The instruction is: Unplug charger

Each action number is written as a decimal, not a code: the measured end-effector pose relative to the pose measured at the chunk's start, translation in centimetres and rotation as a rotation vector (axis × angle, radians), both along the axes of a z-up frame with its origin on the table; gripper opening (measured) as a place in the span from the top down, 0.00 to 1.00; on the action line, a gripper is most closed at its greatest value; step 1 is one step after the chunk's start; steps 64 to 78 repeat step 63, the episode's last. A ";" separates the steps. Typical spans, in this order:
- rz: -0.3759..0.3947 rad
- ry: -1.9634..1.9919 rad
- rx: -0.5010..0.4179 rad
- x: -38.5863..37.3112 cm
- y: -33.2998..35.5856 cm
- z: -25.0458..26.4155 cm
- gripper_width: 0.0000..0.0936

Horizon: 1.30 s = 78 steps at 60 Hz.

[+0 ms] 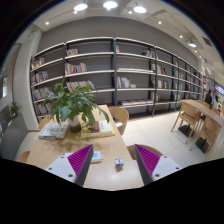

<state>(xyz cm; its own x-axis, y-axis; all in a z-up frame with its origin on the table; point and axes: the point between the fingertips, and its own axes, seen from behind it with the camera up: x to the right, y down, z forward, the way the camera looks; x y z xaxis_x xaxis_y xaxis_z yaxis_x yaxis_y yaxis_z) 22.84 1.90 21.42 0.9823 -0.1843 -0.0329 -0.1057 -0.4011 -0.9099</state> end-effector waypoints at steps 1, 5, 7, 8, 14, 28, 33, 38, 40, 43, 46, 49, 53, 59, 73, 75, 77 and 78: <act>-0.001 0.002 0.014 -0.6 -0.8 0.9 0.12; 0.000 0.013 0.053 -2.5 -3.8 3.6 0.13; 0.001 0.017 0.074 -3.5 -5.3 4.6 0.13; 0.002 0.019 0.081 -4.0 -6.0 4.9 0.13; 0.018 0.023 0.060 -7.3 -10.6 4.5 0.13; 0.086 0.052 -0.082 -14.7 -18.8 -2.0 0.13; 0.120 0.048 -0.113 -16.6 -20.7 -2.8 0.13; 0.151 0.037 -0.135 -18.3 -22.2 -3.6 0.13; 0.164 0.029 -0.138 -18.9 -22.6 -3.5 0.13; 0.181 0.021 -0.133 -19.3 -23.0 -3.3 0.13; 0.195 0.020 -0.125 -20.2 -23.4 -3.4 0.13; 0.204 0.023 -0.129 -20.8 -23.8 -3.5 0.12; 0.215 0.014 -0.132 -20.9 -24.0 -3.5 0.12; 0.229 0.004 -0.139 -21.4 -24.4 -3.7 0.12; 0.236 0.005 -0.142 -21.5 -24.7 -3.6 0.12; 0.236 0.005 -0.142 -21.5 -24.7 -3.6 0.12; 0.236 0.005 -0.142 -21.5 -24.7 -3.6 0.12; 0.236 0.005 -0.142 -21.5 -24.7 -3.6 0.12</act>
